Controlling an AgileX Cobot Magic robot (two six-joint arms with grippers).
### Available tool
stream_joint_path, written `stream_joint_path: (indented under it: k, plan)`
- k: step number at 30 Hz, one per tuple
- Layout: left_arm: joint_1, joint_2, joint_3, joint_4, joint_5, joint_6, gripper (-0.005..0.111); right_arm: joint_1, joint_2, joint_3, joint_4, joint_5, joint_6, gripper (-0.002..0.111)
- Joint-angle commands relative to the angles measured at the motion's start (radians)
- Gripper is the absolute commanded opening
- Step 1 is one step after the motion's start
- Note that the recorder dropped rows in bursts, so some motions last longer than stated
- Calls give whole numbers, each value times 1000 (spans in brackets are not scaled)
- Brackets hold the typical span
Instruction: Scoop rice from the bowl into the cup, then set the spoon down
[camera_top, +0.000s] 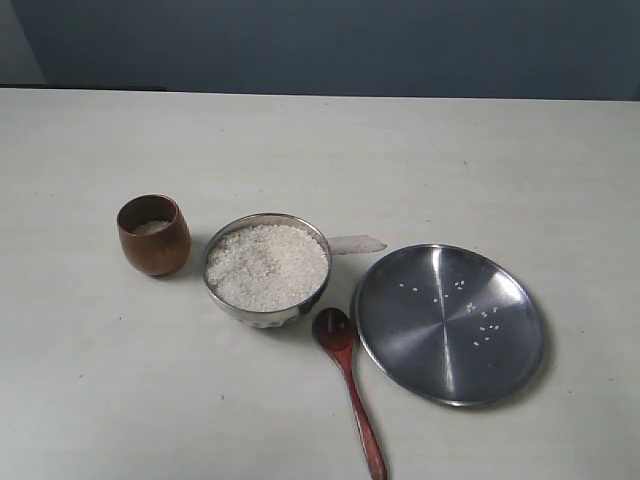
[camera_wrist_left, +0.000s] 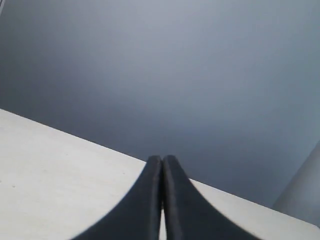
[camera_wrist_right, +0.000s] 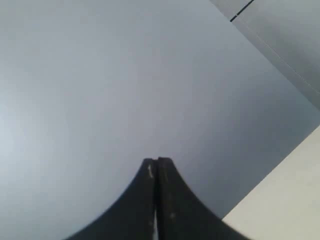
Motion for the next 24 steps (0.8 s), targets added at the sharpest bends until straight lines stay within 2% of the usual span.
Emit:
stream_joint_path:
  k: [1, 5, 7, 11, 16, 20, 24]
  plan:
    - [-2, -5, 4, -84, 51, -3, 0, -4, -4, 2, 48, -25, 6, 0]
    - [-2, -5, 4, -251, 107, -3, 0, -4, -4, 2, 48, -20, 6, 0]
    - [-2, -5, -5, -296, 175, 0, 0, -2, -4, 2, 48, -17, 9, 0]
    - [-2, -5, -119, -277, 333, 53, 0, -2, -4, -50, 33, 114, 6, 0]
    - [-2, 50, -257, -244, 467, 53, 0, 3, 34, -158, -124, 312, 4, 0]
    - [-2, 165, -377, -143, 583, 53, 0, 53, 85, -225, -178, 326, -37, 0]
    - [-2, 281, -477, -39, 663, 53, 0, 124, 184, -322, -224, 416, -116, 0]
